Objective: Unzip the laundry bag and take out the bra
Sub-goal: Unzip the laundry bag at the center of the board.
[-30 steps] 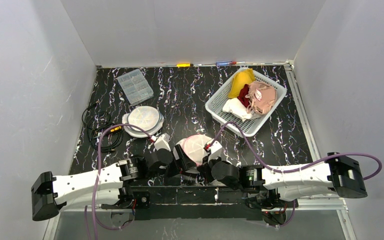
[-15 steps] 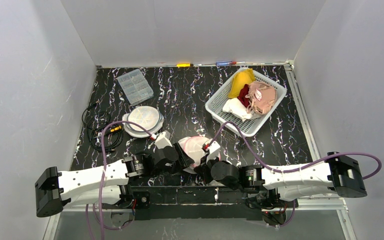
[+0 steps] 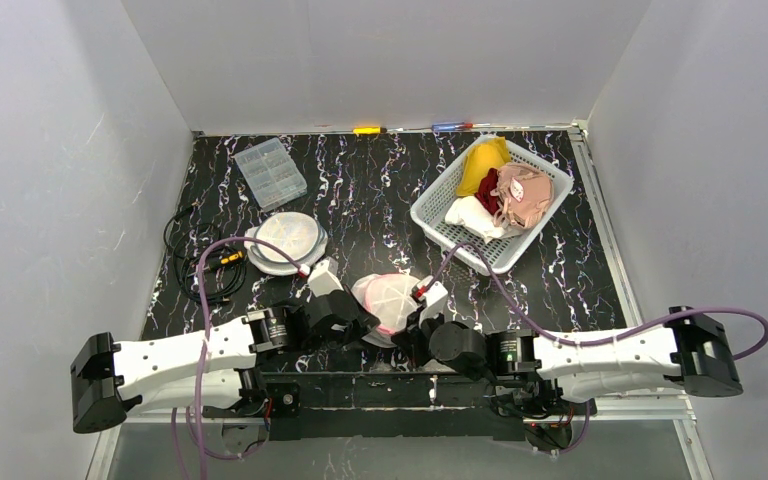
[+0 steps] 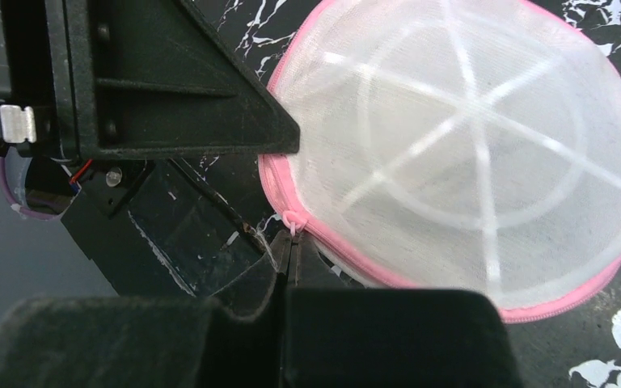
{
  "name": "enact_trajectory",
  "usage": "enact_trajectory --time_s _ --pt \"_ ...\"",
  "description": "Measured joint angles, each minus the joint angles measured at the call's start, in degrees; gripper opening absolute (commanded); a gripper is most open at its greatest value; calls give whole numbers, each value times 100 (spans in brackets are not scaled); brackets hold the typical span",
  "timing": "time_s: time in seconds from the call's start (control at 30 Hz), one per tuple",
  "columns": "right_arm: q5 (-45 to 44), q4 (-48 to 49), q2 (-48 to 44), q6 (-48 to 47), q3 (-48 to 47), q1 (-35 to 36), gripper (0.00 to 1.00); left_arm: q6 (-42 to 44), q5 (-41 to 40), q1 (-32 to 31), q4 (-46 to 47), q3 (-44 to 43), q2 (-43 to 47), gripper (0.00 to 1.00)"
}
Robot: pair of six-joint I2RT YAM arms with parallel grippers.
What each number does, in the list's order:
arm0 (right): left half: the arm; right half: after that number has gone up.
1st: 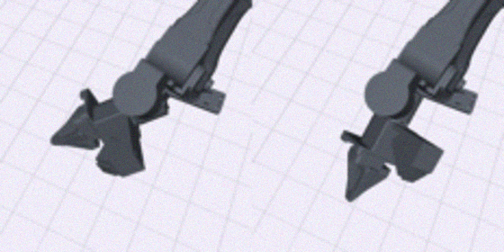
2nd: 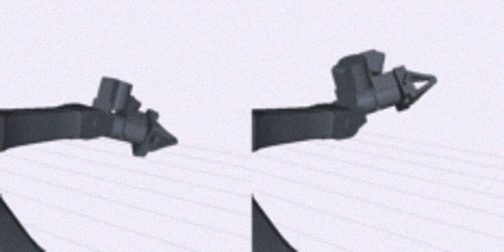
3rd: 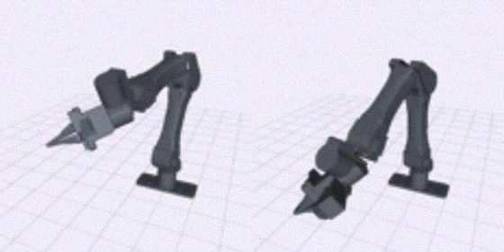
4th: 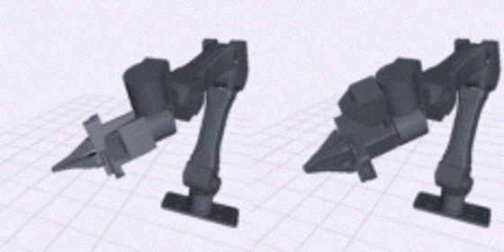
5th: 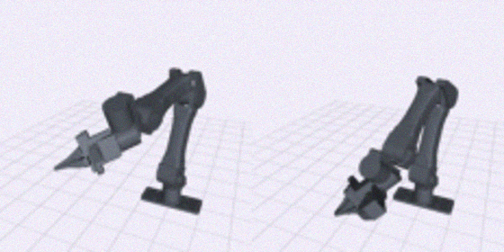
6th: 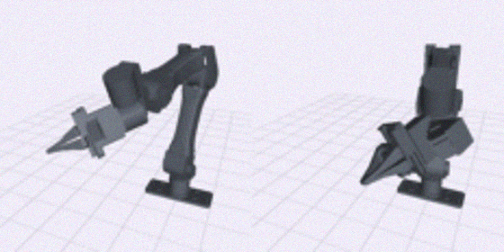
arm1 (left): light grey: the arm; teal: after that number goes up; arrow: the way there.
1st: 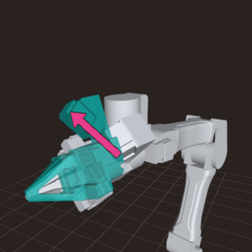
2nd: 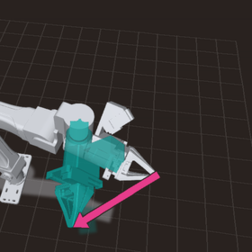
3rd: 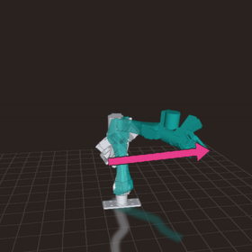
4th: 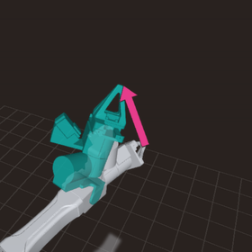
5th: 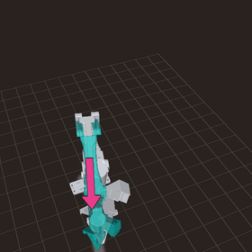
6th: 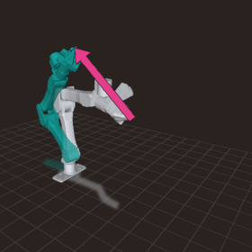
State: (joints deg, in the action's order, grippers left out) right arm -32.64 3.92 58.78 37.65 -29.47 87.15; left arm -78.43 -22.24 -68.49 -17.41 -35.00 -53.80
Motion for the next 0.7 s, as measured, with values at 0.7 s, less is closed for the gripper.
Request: enact_trajectory --time_s 0.7 --pt "-678 -1191 -953 437 131 35 1 409 0 125 -15 -2 177 0"
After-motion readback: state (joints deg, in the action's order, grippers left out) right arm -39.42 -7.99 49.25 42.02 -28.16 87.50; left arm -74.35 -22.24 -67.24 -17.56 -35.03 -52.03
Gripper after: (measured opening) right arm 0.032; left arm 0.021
